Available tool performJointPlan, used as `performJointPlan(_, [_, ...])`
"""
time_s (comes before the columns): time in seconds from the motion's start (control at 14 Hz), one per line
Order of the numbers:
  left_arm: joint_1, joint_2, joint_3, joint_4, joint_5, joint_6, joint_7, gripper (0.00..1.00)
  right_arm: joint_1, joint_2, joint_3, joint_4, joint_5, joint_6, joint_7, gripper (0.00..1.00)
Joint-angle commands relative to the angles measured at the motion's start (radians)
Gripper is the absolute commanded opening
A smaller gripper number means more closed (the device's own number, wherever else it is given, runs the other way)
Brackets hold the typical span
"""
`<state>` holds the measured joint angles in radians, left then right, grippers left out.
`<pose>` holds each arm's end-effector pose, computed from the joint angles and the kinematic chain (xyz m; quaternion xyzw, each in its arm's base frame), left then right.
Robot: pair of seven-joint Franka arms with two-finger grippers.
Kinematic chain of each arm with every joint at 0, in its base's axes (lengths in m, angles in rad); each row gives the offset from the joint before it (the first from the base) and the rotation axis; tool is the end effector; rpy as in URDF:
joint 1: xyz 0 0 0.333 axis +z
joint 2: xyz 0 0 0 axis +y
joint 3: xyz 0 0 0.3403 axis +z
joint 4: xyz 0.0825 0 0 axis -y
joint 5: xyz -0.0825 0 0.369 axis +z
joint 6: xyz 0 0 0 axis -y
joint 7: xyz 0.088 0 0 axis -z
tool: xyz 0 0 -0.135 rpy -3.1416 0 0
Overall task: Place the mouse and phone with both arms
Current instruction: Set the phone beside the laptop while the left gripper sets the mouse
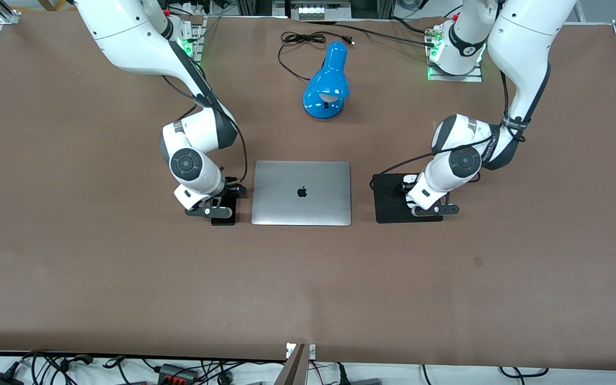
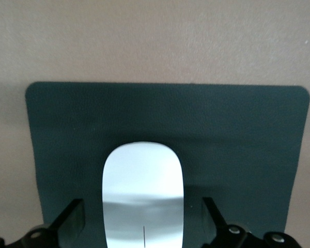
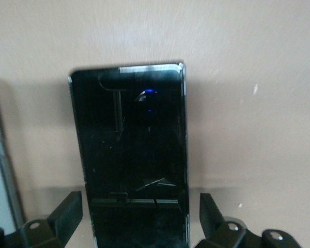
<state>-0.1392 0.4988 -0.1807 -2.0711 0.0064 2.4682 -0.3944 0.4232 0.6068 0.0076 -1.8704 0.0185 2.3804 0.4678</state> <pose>0.5499 -0.1821 0.1880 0.9971 0.0433 -0.0584 0.0226 0.5712 0.2629 0.1830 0.9985 -0.0260 -0.0472 0.0136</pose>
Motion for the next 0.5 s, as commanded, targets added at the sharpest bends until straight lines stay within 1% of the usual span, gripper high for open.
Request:
performJointPlan(0.0, [0.006, -0.074, 0.006, 0.018, 0.017, -0.07, -0.027, 1.0, -0.064, -0.071, -0.002, 0.104, 0.012, -0.161, 0.008, 1.0])
performJointPlan(0.07, [0.012, -0.088, 0.01, 0.061, 0.017, -0.143, -0.027, 1.0, -0.095, -0.094, -0.002, 0.162, 0.012, -0.246, 0.003, 1.0])
performJointPlan(0.14, [0.012, -0.097, 0.015, 0.133, 0.017, -0.27, -0.027, 1.0, -0.143, -0.12, 0.0, 0.231, 0.012, -0.35, 0.0, 1.0])
performJointPlan(0.21, [0.013, -0.094, 0.02, 0.223, 0.017, -0.398, -0.027, 1.0, -0.182, -0.125, 0.003, 0.288, 0.012, -0.434, 0.0, 1.0])
performJointPlan(0.29, [0.019, -0.088, 0.032, 0.335, 0.017, -0.526, -0.026, 1.0, -0.214, -0.139, 0.003, 0.356, 0.012, -0.525, 0.0, 1.0])
performJointPlan(0.36, [0.033, -0.077, 0.032, 0.423, 0.018, -0.626, -0.02, 1.0, -0.246, -0.148, -0.001, 0.402, 0.014, -0.594, -0.026, 1.0])
performJointPlan(0.43, [0.056, -0.074, 0.032, 0.486, 0.018, -0.681, -0.014, 1.0, -0.286, -0.172, -0.001, 0.431, 0.014, -0.639, -0.079, 1.0])
